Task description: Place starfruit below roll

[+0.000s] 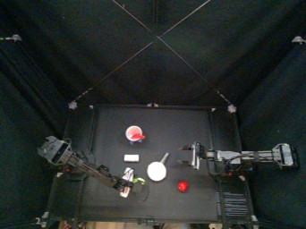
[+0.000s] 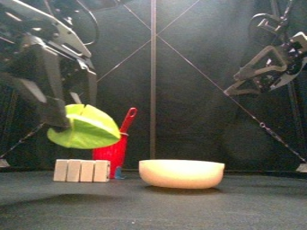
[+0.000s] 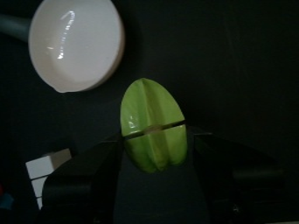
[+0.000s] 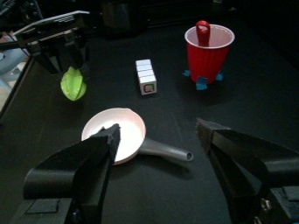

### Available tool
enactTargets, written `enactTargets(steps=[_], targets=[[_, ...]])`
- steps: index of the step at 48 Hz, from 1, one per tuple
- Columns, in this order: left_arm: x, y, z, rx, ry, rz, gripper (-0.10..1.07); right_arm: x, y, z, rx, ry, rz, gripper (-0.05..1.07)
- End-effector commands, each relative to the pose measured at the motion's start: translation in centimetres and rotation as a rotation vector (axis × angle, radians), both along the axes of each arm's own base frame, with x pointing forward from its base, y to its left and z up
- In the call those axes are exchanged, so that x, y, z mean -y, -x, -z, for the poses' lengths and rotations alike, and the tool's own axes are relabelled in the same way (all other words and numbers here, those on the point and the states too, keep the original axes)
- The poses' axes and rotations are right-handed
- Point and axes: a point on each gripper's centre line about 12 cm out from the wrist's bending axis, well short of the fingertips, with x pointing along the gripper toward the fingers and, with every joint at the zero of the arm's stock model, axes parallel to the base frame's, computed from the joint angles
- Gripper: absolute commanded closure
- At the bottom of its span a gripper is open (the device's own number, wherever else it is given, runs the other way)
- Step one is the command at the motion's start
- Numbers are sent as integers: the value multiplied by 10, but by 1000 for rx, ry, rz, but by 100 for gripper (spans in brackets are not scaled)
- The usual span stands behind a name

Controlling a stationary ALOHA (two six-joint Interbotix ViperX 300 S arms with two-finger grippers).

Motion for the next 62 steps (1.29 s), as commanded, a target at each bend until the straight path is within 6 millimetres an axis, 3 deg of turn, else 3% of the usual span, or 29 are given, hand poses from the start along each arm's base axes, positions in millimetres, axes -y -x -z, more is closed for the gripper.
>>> enactTargets(steps=[1, 25, 62], targets=[[0, 3, -6, 10, 30, -15, 22, 2, -4, -5, 12, 0, 5, 3], [5, 30, 24, 43, 225, 40, 22, 3, -4, -5, 11, 0, 12, 3], [-20, 23, 28, 96, 312, -48, 18, 3, -4, -5, 11, -1, 12, 3]])
